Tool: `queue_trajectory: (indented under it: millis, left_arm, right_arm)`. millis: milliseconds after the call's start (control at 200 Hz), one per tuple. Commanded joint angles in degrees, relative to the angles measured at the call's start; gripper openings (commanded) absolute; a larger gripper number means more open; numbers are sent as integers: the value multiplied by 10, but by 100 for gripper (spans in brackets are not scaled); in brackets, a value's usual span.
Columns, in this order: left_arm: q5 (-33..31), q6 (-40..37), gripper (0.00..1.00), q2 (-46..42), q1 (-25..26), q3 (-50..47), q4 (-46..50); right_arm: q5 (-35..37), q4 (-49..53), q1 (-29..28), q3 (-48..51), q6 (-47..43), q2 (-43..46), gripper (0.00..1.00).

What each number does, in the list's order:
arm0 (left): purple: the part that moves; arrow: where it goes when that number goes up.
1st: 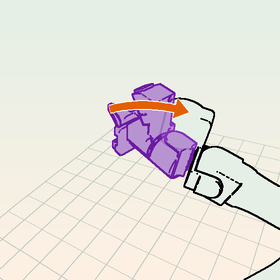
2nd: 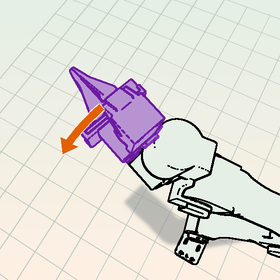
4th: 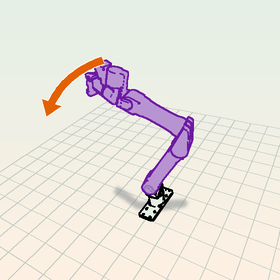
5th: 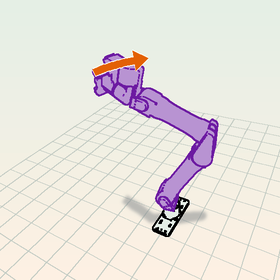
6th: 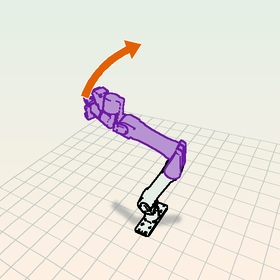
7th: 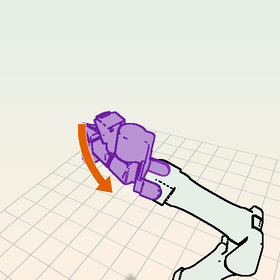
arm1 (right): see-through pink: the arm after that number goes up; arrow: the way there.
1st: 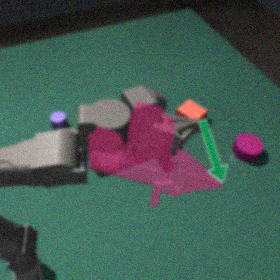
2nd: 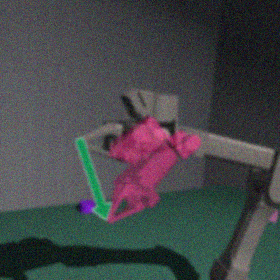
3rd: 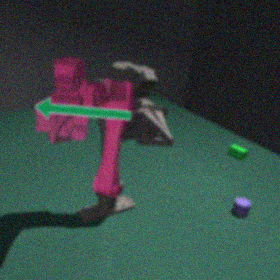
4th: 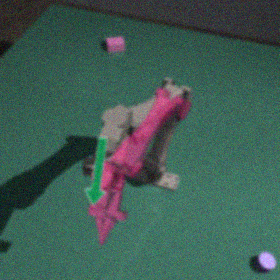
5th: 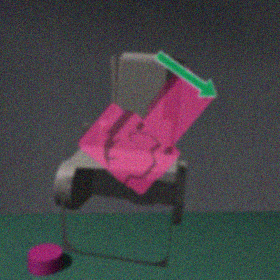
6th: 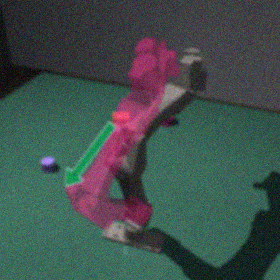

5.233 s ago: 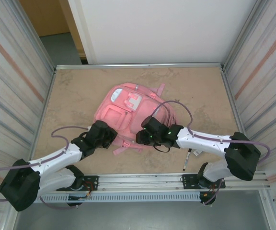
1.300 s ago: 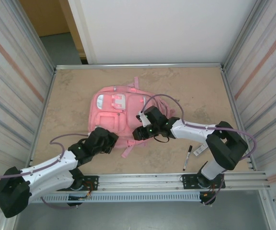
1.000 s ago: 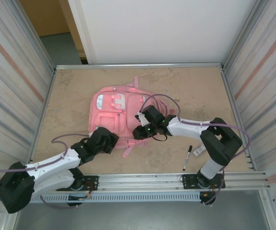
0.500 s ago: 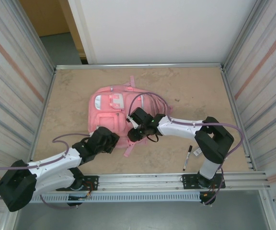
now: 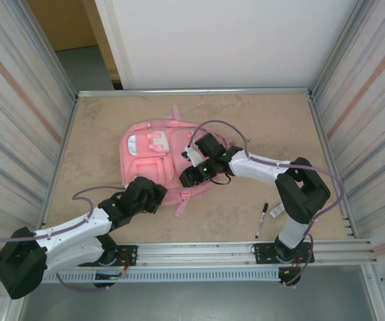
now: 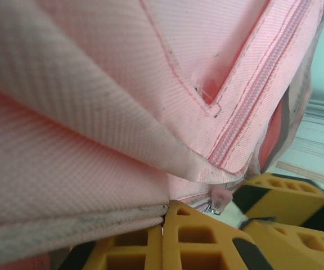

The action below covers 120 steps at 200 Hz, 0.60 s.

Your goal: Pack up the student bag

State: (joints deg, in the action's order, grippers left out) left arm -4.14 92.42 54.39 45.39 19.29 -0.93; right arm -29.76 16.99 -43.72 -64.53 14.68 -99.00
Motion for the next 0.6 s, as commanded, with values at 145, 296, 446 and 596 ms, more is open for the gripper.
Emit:
queue_trajectory:
  millis: [145, 296, 446, 596]
  left_arm:
    - [16, -14, 0, -30, 7, 14, 62]
    - [16, 1, 0, -39, 6, 1, 53]
    - [9, 2, 0, -42, 6, 0, 65]
    - [13, 6, 0, -44, 6, -5, 59]
  right_arm:
    - [74, 84, -7, -52, -98, -18, 37]
    - [123, 103, -21, -63, -103, -34, 39]
    - [146, 129, -40, -72, -62, -42, 39]
    - [302, 153, -61, -54, 110, -1, 40]
